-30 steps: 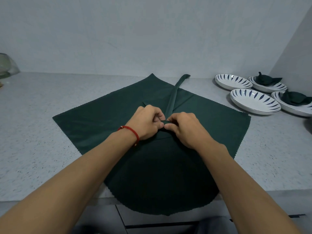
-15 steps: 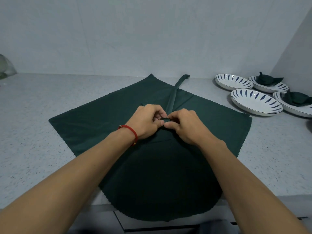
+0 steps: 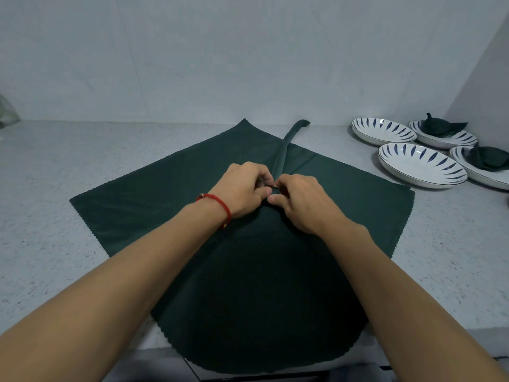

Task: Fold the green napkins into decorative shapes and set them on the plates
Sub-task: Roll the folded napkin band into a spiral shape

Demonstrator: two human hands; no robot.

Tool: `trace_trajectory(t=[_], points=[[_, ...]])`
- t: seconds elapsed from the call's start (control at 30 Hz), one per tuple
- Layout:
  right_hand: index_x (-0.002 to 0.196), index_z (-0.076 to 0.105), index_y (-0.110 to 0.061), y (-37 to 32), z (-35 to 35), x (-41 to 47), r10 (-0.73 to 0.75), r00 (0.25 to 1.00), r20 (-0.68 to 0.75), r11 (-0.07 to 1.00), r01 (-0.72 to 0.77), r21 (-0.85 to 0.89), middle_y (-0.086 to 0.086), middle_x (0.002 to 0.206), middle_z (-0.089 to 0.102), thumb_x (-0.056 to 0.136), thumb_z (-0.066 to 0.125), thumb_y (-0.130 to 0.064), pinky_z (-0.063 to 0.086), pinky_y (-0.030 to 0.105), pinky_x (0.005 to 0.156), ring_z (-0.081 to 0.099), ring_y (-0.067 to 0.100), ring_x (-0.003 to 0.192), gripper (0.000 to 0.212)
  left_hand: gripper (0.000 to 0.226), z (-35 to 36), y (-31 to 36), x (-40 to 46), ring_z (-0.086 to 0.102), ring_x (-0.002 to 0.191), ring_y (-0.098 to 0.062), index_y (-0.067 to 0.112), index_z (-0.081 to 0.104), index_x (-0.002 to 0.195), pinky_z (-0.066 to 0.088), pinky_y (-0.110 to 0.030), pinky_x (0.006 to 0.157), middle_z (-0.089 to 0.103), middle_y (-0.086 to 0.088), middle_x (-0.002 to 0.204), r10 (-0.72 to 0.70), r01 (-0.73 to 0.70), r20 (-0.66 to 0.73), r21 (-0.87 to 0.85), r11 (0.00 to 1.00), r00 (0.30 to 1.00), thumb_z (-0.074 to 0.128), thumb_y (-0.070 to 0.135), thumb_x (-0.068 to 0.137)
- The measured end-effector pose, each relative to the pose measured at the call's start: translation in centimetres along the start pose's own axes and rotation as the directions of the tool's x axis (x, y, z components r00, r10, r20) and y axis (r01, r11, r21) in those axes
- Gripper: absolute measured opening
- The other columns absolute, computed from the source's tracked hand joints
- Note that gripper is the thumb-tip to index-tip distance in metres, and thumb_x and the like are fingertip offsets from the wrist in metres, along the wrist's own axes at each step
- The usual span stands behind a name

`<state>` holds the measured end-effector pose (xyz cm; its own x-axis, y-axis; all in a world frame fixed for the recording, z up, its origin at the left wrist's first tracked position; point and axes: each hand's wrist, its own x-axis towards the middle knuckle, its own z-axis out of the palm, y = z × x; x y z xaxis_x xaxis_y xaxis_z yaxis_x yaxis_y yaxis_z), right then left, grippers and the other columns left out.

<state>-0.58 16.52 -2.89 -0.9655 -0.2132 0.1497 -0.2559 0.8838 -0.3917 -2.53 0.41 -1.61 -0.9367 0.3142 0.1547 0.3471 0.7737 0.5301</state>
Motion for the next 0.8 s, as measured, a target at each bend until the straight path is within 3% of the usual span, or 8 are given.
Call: trace_trajectory(t=[0.07, 0.2, 0.33, 0.43, 0.5, 0.67, 0.8], points=[[0.111, 0.065, -0.011, 0.4, -0.4, 0.6, 0.022, 0.999, 0.044, 1.0, -0.023, 0.014, 0.01, 0.1, 0.065, 0.099, 0.06, -0.039, 0.05, 0.041, 0.084, 0.059, 0.031, 0.098, 0.031, 0.02, 0.3, -0.6, -0.4, 0.062, 0.096, -0.011, 0.02, 0.071, 0.114, 0.045, -0.019, 0.085, 0.071, 0.003, 0.1, 0.029, -0.03, -0.01, -0.036, 0.999, 1.0, 0.065, 0.02, 0.094], [0.111, 0.068, -0.013, 0.9, -0.5, 0.9, 0.003, 1.0, 0.029, 0.999, -0.005, 0.053, 0.007, 0.098, 0.067, 0.099, 0.059, -0.042, 0.051, 0.044, 0.086, 0.06, 0.029, 0.097, 0.033, 0.017, -0.1, -0.7, 0.5, 0.063, 0.093, -0.01, 0.019, 0.071, 0.111, 0.042, -0.017, 0.079, 0.072, 0.003, 0.098, -0.006, 0.007, 0.04, -0.043, 0.999, 0.999, 0.063, 0.021, 0.095], [0.123, 0.051, -0.015, 1.0, 0.7, 0.1, -0.033, 0.998, -0.061, 0.994, 0.039, 0.106, 0.0, 0.105, 0.061, 0.088, 0.076, -0.036, 0.047, 0.037, 0.085, 0.056, 0.022, 0.097, 0.048, 0.012, -1.3, 0.1, 2.6, 0.063, 0.082, -0.01, 0.023, 0.072, 0.1, 0.046, -0.023, 0.079, 0.072, 0.003, 0.088, -0.059, 0.055, 0.165, 0.028, 0.998, 0.985, 0.062, 0.022, 0.095], [0.118, 0.052, -0.015, 1.1, 1.1, 0.3, -0.036, 0.99, -0.134, 0.996, 0.047, 0.08, 0.002, 0.104, 0.061, 0.093, 0.07, -0.03, 0.041, 0.034, 0.08, 0.056, 0.024, 0.098, 0.035, 0.015, -1.6, 0.3, 3.6, 0.07, 0.073, -0.015, 0.02, 0.074, 0.099, 0.056, -0.031, 0.085, 0.075, -0.005, 0.087, -0.095, 0.093, 0.235, 0.022, 0.995, 0.967, 0.06, 0.023, 0.095], [0.118, 0.053, -0.013, 1.1, 1.0, 0.9, -0.024, 0.994, -0.106, 0.998, 0.03, 0.048, 0.006, 0.107, 0.061, 0.096, 0.065, -0.029, 0.039, 0.035, 0.079, 0.055, 0.027, 0.1, 0.03, 0.018, -1.4, 0.4, 3.7, 0.068, 0.07, -0.012, 0.022, 0.074, 0.105, 0.055, -0.028, 0.084, 0.074, -0.003, 0.087, -0.089, 0.083, 0.216, 0.038, 0.996, 0.972, 0.057, 0.023, 0.097], [0.108, 0.056, -0.014, 1.3, -0.3, 2.8, 0.049, 0.999, 0.02, 0.999, -0.049, 0.003, 0.011, 0.102, 0.061, 0.099, 0.06, -0.035, 0.041, 0.036, 0.076, 0.056, 0.033, 0.098, 0.023, 0.03, -0.4, -0.5, 2.9, 0.06, 0.103, -0.01, 0.023, 0.067, 0.122, 0.043, -0.02, 0.089, 0.069, 0.004, 0.113, 0.057, -0.063, 0.096, 0.051, 0.997, 0.994, 0.065, 0.019, 0.093], [0.099, 0.065, -0.011, 1.7, -1.2, 3.4, 0.079, 0.993, 0.091, 0.992, -0.088, 0.094, 0.01, 0.091, 0.069, 0.102, 0.054, -0.034, 0.055, 0.039, 0.078, 0.065, 0.03, 0.081, 0.026, 0.035, 0.0, -1.1, 3.6, 0.058, 0.109, -0.016, 0.023, 0.064, 0.125, 0.041, -0.022, 0.088, 0.066, 0.0, 0.114, 0.045, -0.054, 0.091, 0.105, 0.993, 0.995, 0.07, 0.027, 0.091]])
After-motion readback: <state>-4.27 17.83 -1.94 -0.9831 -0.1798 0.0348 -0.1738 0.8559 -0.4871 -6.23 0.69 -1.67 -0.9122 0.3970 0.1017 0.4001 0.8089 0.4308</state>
